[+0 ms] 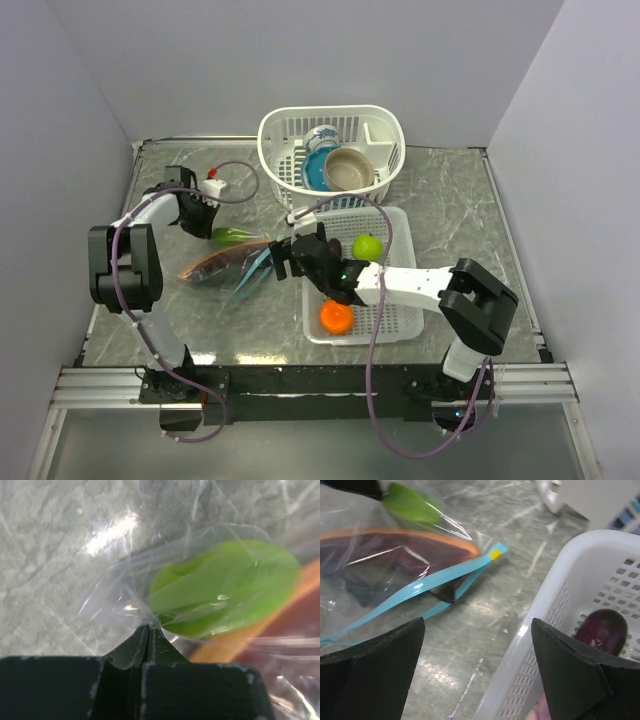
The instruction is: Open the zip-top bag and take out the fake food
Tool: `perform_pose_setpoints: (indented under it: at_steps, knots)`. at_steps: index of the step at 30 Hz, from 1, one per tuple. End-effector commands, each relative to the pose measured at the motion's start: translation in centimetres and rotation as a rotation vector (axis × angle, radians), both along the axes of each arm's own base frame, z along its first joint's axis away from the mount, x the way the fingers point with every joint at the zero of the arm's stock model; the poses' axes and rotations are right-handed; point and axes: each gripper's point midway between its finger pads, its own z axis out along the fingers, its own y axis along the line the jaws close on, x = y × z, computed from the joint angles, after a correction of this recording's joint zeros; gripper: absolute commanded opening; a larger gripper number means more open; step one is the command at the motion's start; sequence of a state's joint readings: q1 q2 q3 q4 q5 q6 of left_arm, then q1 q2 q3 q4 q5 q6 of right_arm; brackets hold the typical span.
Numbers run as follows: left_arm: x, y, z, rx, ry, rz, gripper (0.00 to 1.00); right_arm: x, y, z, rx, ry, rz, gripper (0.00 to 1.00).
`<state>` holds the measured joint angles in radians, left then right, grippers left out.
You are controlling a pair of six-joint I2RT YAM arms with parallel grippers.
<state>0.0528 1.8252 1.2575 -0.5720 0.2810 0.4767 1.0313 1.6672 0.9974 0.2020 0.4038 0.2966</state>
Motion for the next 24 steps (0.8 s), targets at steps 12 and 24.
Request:
perform_pose_setpoints:
  at_steps: [12, 24]
  knots:
    - [-1.2, -1.7, -1.9, 0.113, -0.030, -0.123, 0.01, -0.2, -4.2, -1.0, -0.084, -0.015, -0.092, 0.89]
    - [-1.1, -2.3, -1.6, 0.080, -0.034, -0.133, 0.01, -1.8, -2.6, 8.9, 0.014, -0.218, -0.018, 0.91]
